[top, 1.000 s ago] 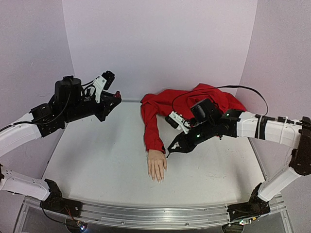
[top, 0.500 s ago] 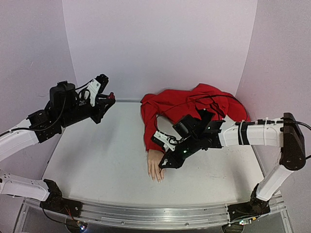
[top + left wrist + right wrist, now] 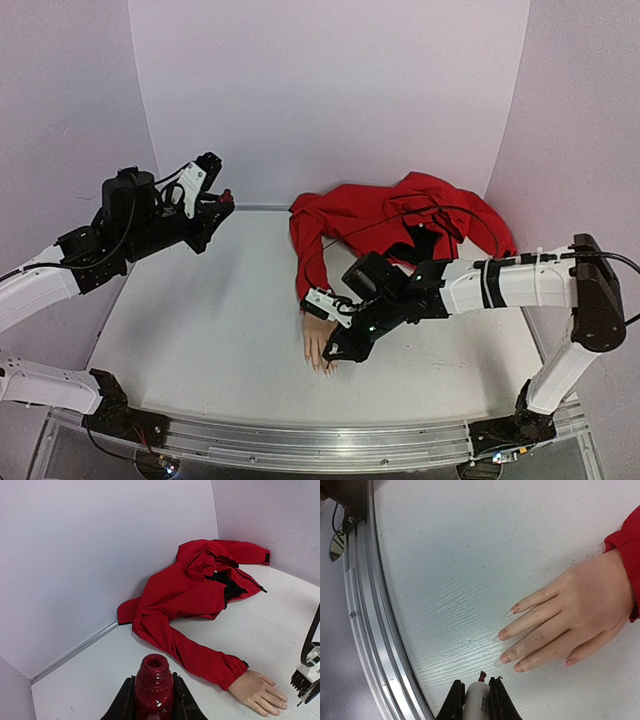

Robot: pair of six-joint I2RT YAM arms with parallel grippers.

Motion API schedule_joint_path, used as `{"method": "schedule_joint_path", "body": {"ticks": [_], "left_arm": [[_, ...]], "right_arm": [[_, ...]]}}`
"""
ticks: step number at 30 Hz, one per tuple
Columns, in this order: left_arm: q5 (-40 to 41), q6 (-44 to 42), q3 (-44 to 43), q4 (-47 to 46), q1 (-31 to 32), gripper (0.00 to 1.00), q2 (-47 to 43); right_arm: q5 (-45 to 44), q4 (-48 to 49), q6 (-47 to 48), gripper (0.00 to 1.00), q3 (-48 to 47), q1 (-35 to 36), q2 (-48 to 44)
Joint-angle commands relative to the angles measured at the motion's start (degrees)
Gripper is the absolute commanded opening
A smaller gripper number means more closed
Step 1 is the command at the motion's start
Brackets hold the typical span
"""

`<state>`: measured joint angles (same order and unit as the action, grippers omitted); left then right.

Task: Paint the nails

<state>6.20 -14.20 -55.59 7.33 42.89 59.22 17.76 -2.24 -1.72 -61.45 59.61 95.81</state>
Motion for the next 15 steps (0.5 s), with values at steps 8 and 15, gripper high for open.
{"method": "schedule_joint_path", "body": {"ticks": [8,15], "left_arm": [[0.78,-1.08,-0.29,-4.61,-0.53,0.00,-0.87],[0.49,-1.00,-0.05,-4.61,-0.53,0.00,-1.19]], "right_arm": [[-3.50,-1.29,0.02,0.00,-0.33,0.60,2.33],[-3.97,-0.15,0.07,0.00,-0.35,1.16,3.85]]}}
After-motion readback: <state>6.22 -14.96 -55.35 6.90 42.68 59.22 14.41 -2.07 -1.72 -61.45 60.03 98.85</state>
